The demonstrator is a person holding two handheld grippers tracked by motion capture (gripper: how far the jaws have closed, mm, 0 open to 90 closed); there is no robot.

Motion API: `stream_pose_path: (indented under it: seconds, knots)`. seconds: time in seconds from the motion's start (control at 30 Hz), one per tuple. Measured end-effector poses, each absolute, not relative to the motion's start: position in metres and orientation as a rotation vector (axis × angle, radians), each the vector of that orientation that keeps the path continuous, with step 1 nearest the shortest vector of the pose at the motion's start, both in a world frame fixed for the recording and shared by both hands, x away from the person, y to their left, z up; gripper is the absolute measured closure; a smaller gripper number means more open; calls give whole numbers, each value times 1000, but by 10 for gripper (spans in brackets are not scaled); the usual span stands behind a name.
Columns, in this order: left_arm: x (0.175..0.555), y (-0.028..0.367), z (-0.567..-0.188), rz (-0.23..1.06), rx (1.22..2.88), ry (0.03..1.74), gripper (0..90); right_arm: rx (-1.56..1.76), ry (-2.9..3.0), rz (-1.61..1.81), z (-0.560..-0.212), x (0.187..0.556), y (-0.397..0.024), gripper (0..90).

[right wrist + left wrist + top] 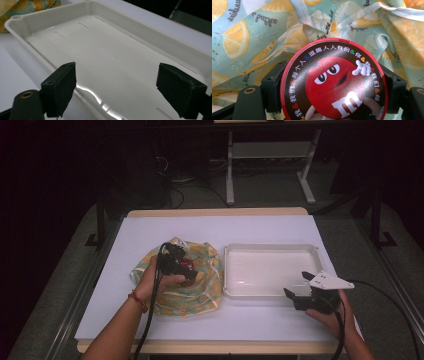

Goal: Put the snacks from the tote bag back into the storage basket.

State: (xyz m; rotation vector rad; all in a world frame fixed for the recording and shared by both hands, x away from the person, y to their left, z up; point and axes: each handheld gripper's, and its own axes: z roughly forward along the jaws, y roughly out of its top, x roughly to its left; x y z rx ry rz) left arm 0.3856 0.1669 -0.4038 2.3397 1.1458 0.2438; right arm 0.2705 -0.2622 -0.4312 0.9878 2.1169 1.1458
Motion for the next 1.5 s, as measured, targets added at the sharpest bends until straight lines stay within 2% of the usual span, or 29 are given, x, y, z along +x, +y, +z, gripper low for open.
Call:
stream_pose_path:
  seconds: [0.73, 1.5]
  knots:
    - [382, 167, -404, 285, 2368, 1109, 251, 979, 2120, 1142, -431, 271, -262, 157]
    - [376, 179, -388, 282, 2304, 1117, 251, 971, 2113, 1153, -429, 271, -263, 157]
